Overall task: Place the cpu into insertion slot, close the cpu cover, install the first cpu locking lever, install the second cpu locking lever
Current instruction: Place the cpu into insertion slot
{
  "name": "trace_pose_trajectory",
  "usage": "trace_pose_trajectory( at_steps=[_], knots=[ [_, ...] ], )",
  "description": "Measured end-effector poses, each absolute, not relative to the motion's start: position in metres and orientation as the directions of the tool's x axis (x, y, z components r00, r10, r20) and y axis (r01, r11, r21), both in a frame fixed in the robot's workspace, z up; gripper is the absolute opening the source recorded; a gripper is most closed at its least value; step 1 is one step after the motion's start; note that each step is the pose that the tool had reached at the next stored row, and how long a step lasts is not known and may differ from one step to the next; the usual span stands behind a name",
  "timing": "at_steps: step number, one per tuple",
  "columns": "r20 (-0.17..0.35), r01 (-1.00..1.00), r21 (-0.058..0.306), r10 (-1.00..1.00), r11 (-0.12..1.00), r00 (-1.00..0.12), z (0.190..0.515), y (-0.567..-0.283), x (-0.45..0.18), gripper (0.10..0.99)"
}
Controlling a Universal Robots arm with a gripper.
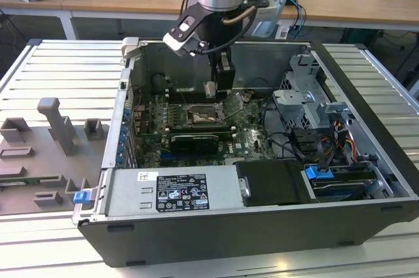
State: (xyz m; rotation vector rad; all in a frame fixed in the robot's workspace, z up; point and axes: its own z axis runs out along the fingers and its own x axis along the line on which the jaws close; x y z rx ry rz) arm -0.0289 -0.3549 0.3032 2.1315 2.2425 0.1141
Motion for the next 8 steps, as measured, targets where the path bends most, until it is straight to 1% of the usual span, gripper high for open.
trace_pose_trajectory(
  at_steps=[8],
  knots=[
    [0.018, 0.995, 0.082, 0.999, 0.048, -0.05, 0.289, -0.349, -0.034, 0.541]
  ],
)
